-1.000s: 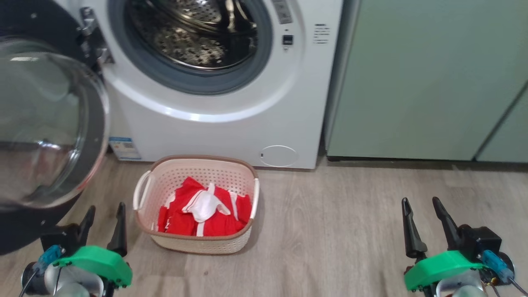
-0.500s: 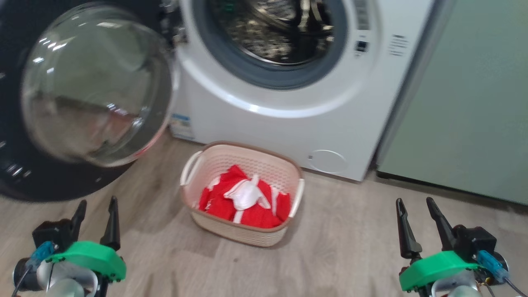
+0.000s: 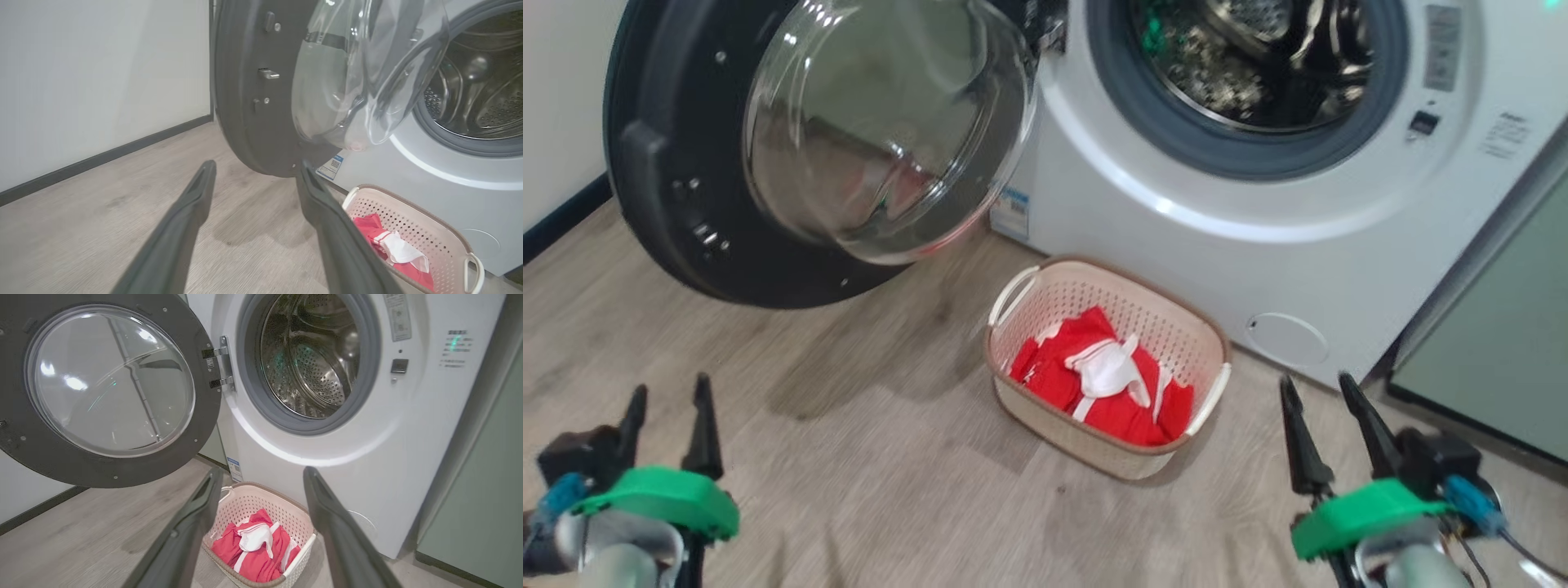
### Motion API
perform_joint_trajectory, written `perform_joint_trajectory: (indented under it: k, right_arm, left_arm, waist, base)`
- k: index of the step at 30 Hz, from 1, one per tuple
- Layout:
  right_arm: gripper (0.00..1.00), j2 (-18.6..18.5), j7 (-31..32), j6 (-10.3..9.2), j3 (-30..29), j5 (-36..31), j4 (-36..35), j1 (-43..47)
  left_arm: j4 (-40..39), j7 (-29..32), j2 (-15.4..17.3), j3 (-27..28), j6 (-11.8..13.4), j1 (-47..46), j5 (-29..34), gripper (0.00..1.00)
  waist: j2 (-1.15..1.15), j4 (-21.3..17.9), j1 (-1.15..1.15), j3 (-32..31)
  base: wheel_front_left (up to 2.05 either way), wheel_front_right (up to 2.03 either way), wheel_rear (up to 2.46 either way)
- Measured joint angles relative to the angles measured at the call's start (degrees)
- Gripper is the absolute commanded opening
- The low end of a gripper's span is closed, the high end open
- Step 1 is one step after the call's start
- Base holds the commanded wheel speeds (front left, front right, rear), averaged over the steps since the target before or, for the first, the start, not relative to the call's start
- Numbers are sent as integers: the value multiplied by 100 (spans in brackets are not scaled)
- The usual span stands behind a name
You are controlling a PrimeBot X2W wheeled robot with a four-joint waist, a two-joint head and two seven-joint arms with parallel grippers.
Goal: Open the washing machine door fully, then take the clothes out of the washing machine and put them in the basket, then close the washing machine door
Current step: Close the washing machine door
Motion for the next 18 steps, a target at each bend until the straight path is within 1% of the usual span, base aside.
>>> perform_joint_trajectory:
  k: [6,12,13,14,15,16,18]
  right_arm:
    - [100,0,0,0,263,8,141,-410]
    - [100,-1,0,0,404,8,291,-547]
    - [100,-1,0,0,413,8,307,-558]
    - [100,-1,0,0,419,8,314,-572]
    - [100,-1,0,0,424,8,320,-590]
    - [100,-2,0,0,434,8,322,-612]
    - [100,-2,0,0,450,13,323,-632]
  left_arm:
    - [-230,0,-82,366,1,13,0,100]
    - [-372,0,-159,764,1,99,0,100]
    - [-387,0,-174,823,0,113,-1,91]
    - [-387,0,-196,879,1,121,-24,57]
    - [-383,0,-215,924,0,132,-77,30]
    - [-363,0,-237,969,0,140,-154,0]
    - [-280,-1,-278,1067,0,138,-420,0]
  waist:
    - [0,158,0,206]
    - [0,234,0,326]
    - [0,238,0,332]
    - [0,240,0,334]
    - [0,239,0,334]
    - [0,237,0,332]
    - [0,230,0,319]
  base:
    - [0,0,0]
    - [0,0,0]
    - [0,0,0]
    - [0,0,0]
    - [0,0,0]
    - [0,0,0]
    - [0,0,0]
